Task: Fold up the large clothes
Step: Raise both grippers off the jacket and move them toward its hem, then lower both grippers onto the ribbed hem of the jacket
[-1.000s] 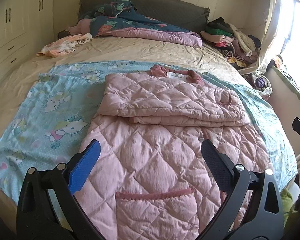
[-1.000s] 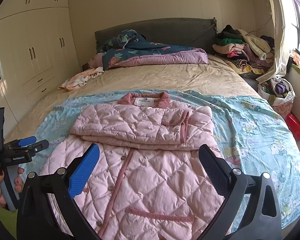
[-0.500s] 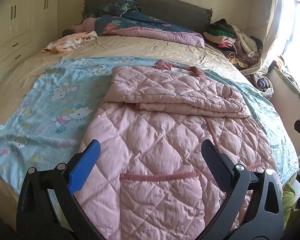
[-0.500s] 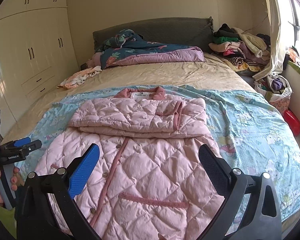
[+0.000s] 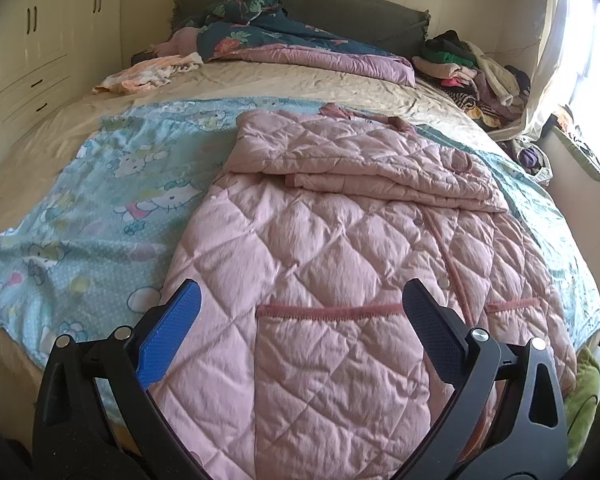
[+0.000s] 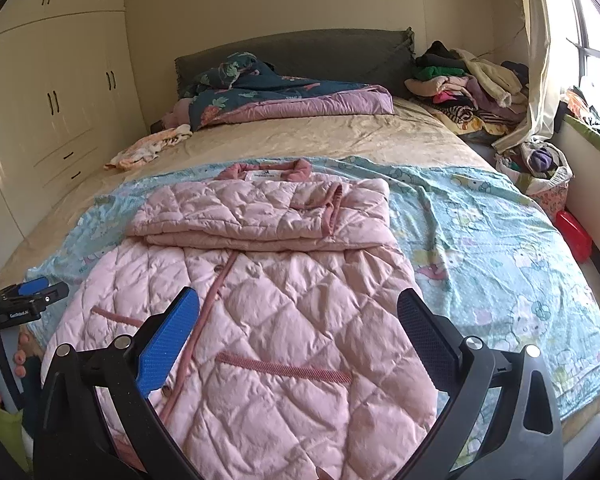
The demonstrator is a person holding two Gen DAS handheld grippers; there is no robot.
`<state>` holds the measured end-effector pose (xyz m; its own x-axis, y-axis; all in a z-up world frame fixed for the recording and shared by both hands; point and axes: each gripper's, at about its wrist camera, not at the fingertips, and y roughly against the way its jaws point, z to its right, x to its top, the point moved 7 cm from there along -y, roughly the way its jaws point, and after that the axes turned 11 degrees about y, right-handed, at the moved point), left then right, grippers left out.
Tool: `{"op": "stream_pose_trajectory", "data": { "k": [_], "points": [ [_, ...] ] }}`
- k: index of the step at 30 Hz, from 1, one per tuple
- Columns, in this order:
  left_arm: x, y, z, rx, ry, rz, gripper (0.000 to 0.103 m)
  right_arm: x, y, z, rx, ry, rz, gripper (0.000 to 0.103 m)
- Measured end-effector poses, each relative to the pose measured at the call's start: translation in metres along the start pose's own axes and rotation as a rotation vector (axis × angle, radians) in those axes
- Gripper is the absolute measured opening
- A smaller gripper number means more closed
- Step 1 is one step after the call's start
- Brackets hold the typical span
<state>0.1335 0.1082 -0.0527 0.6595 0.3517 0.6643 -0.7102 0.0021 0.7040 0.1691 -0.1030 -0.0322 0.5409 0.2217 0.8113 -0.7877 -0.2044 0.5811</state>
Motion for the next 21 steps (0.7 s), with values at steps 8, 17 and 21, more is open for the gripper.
{"op": "stream_pose_trajectory", "data": {
  "k": [8, 17, 21],
  "points": [
    [-0.010, 0.001, -0.006, 0.012, -0.010, -0.007, 0.095, -0.022, -0.001, 0.007, -0.001, -0.003, -0.042, 0.099],
    [-0.021, -0.003, -0.024, 0.042, 0.000, -0.030, 0.095, -0.052, -0.007, 0.021, -0.003, -0.023, -0.104, 0.099],
    [-0.028, -0.007, -0.035, 0.063, 0.006, -0.045, 0.095, -0.070, -0.013, 0.029, 0.006, -0.039, -0.149, 0.099]
  ]
}}
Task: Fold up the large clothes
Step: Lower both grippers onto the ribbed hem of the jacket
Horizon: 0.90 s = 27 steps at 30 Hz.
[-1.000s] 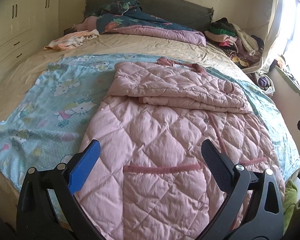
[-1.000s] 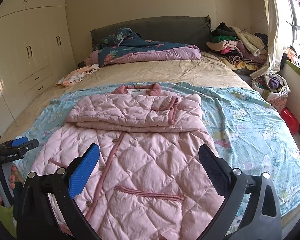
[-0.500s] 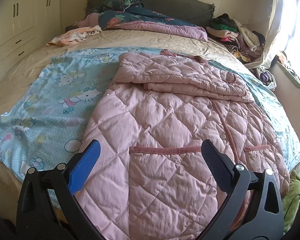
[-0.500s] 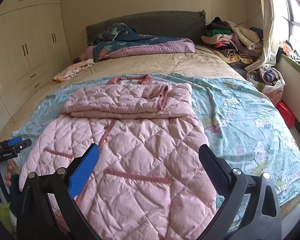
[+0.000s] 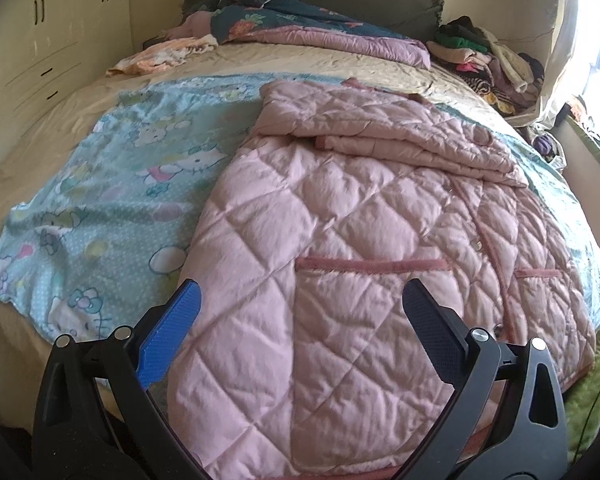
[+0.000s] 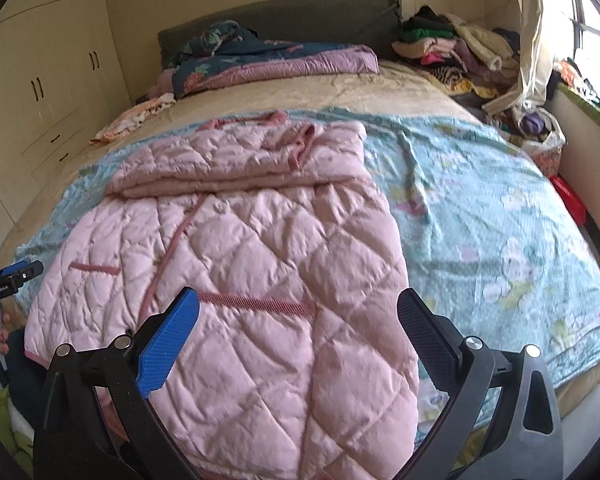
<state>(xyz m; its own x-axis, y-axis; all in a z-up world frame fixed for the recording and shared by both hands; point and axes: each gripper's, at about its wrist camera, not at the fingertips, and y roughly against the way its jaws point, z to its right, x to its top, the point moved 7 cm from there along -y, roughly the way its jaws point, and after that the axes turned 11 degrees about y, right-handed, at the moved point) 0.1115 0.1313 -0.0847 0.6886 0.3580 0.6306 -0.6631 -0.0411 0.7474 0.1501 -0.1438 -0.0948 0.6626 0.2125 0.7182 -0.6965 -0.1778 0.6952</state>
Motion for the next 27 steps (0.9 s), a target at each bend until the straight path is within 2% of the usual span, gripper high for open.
{"op": "stream_pose_trajectory", "data": {
  "k": [11, 20, 27],
  "points": [
    [-0.023, -0.014, -0.039, 0.069, 0.019, -0.053, 0.095, -0.057, -0.023, 0.023, 0.016, -0.039, -0.148, 0.099],
    [-0.043, -0.020, -0.073, 0.080, 0.071, -0.113, 0.095, -0.083, -0.032, 0.024, 0.051, -0.046, -0.220, 0.099],
    [-0.060, -0.020, -0.080, 0.073, 0.061, -0.151, 0.095, -0.099, -0.034, 0.025, 0.070, -0.043, -0.271, 0.099]
  ]
}}
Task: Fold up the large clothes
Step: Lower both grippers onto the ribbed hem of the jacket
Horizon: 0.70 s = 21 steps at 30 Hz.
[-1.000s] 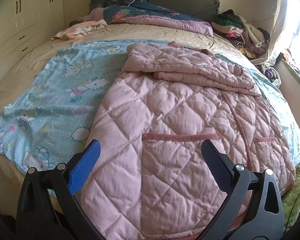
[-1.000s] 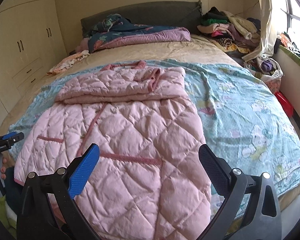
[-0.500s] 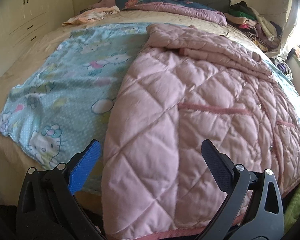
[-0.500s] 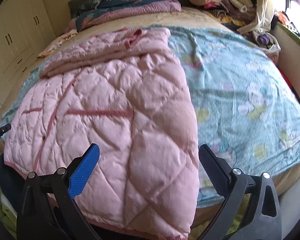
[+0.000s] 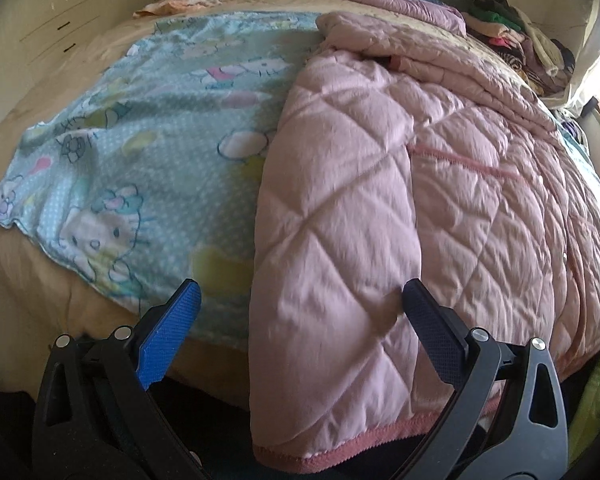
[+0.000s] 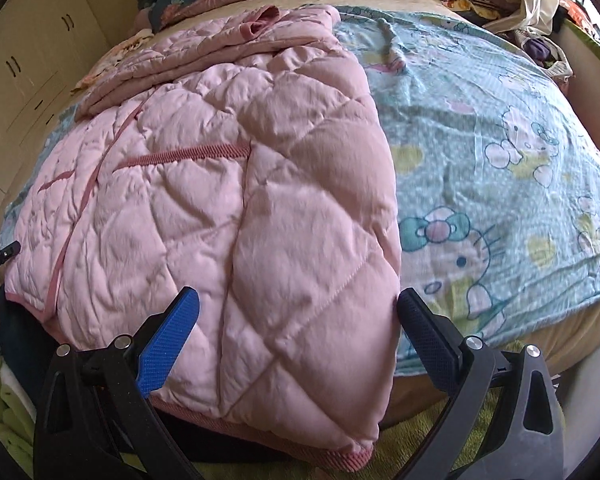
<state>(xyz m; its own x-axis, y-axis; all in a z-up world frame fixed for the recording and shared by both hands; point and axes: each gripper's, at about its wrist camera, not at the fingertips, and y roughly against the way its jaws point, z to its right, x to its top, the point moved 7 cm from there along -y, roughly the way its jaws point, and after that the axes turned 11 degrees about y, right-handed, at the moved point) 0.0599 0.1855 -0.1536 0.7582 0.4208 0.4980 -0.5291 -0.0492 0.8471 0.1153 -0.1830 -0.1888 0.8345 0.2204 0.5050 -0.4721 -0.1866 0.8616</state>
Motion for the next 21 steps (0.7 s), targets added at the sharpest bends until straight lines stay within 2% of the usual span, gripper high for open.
{"op": "stream_pose_trajectory", "data": {
  "k": [8, 13, 15, 17, 18, 20, 21],
  "points": [
    [-0.014, -0.001, -0.002, -0.033, 0.002, -0.035, 0.095, -0.025, -0.002, 0.003, 0.062, -0.016, -0.045, 0.099],
    [-0.023, 0.002, 0.001, -0.045, -0.013, -0.045, 0.095, -0.037, 0.000, -0.003, 0.083, 0.027, -0.068, 0.098],
    [-0.028, 0.002, 0.005, -0.049, -0.029, -0.055, 0.095, -0.041, 0.000, -0.007, 0.113, 0.034, -0.075, 0.092],
    [-0.034, 0.001, 0.007, -0.051, -0.041, -0.065, 0.095, -0.045, 0.001, -0.010, 0.128, 0.042, -0.077, 0.079],
    [-0.036, 0.001, 0.008, -0.056, -0.047, -0.068, 0.095, -0.046, 0.003, -0.011, 0.129, 0.047, -0.071, 0.076],
    [-0.036, 0.001, 0.008, -0.064, -0.041, -0.068, 0.095, -0.047, 0.009, -0.014, 0.134, 0.059, -0.045, 0.058],
    [-0.036, 0.001, 0.007, -0.072, -0.034, -0.071, 0.095, -0.047, 0.013, -0.015, 0.129, 0.068, -0.035, 0.053]
  ]
}}
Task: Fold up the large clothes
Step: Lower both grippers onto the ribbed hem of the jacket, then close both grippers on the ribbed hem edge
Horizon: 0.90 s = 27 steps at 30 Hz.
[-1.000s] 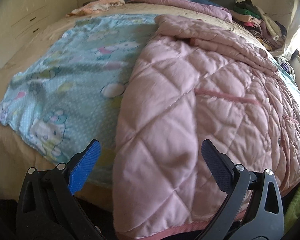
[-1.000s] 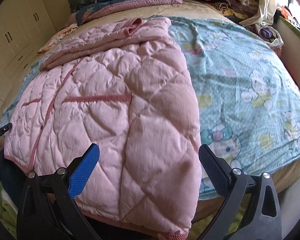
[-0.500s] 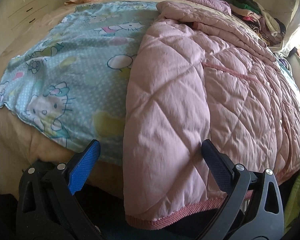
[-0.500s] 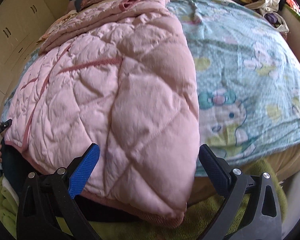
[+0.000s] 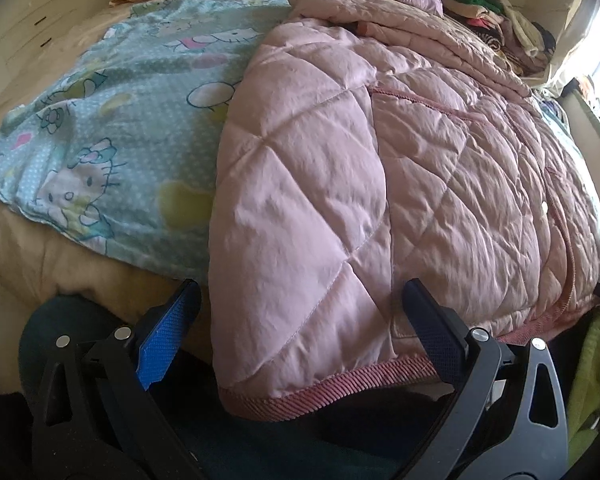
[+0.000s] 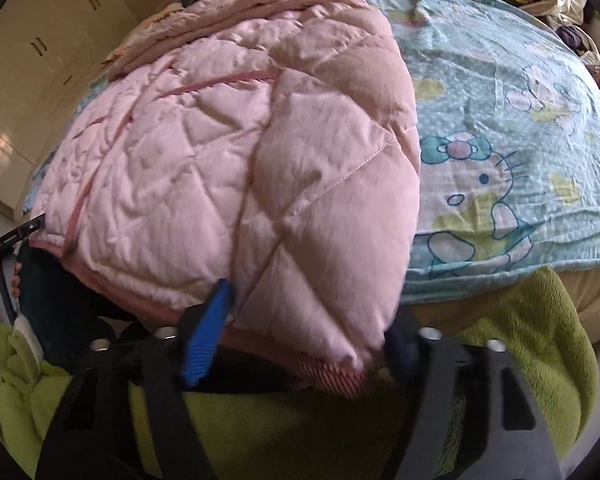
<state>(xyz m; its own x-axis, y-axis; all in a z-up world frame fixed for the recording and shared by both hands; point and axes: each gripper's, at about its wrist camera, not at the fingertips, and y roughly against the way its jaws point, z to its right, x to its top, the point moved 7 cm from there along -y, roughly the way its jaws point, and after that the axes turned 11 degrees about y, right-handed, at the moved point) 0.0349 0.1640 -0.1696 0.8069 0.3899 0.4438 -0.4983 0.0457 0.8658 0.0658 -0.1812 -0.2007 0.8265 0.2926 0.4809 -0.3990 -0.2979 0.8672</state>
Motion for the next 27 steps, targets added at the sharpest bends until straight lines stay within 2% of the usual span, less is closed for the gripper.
{"op": "stream_pose_trajectory", "data": {
  "k": [2, 6, 7, 9, 13, 16, 19, 27],
  "points": [
    [0.001, -0.002, -0.001, -0.014, 0.013, -0.007, 0.095, 0.003, 0.008, -0.004, -0.005, 0.016, 0.029, 0.040],
    [0.001, -0.001, 0.000, -0.026, 0.020, 0.003, 0.093, 0.020, 0.031, -0.012, 0.000, 0.049, 0.111, 0.026],
    [0.001, 0.000, 0.001, -0.038, 0.018, 0.009, 0.084, 0.024, 0.036, -0.013, 0.006, 0.050, 0.134, 0.024],
    [0.002, 0.002, 0.004, -0.053, 0.012, 0.018, 0.072, 0.034, 0.049, -0.014, 0.019, 0.047, 0.191, 0.022],
    [0.005, 0.012, 0.011, -0.073, -0.009, 0.052, 0.028, 0.055, 0.063, -0.018, 0.031, 0.044, 0.268, 0.020],
    [0.012, 0.027, 0.017, -0.085, -0.034, 0.104, 0.011, 0.067, 0.075, -0.020, 0.034, 0.044, 0.321, 0.019],
    [0.024, 0.044, 0.024, -0.126, -0.046, 0.145, 0.009, 0.078, 0.085, -0.017, 0.047, 0.028, 0.365, 0.019],
    [0.063, 0.075, 0.047, -0.170, -0.078, 0.247, 0.008, 0.101, 0.104, -0.010, 0.059, -0.003, 0.435, 0.018]
  ]
}}
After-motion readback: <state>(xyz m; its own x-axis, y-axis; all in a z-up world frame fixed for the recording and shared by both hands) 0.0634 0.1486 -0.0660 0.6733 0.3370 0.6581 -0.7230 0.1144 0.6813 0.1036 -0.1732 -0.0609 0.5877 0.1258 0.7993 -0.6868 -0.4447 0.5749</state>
